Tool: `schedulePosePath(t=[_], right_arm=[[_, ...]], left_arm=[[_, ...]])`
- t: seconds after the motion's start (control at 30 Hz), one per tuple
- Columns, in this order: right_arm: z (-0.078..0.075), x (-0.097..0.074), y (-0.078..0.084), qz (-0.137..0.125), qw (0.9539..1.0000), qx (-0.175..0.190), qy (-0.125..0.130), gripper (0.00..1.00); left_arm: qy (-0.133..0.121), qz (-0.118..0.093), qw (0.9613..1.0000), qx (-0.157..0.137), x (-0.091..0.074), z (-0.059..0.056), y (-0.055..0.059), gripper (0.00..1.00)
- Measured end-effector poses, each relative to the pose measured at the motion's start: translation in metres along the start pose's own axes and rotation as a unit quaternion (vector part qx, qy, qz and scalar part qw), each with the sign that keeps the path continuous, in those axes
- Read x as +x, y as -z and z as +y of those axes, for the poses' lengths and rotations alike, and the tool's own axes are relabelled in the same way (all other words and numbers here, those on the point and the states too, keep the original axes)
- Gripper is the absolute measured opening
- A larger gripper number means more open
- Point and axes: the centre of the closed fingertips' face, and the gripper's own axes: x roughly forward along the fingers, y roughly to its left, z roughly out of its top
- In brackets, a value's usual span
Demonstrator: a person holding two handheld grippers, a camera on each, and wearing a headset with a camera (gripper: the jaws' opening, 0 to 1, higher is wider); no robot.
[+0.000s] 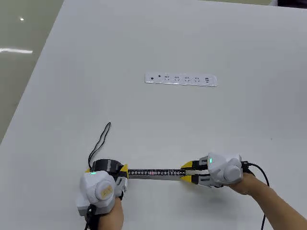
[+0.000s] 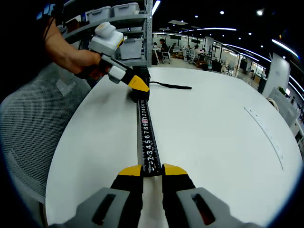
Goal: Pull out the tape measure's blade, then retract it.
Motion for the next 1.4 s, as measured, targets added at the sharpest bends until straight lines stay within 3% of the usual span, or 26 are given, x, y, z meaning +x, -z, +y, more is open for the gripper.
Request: schedulePosePath(t=[1.4], right_arm=[[0.002, 0.023, -0.013, -0.003, 0.9999, -0.002, -0.009, 0.13]], left_arm=[[0.003, -0.007, 1.0, 0.001, 0.0, 0.0, 0.0, 0.61]])
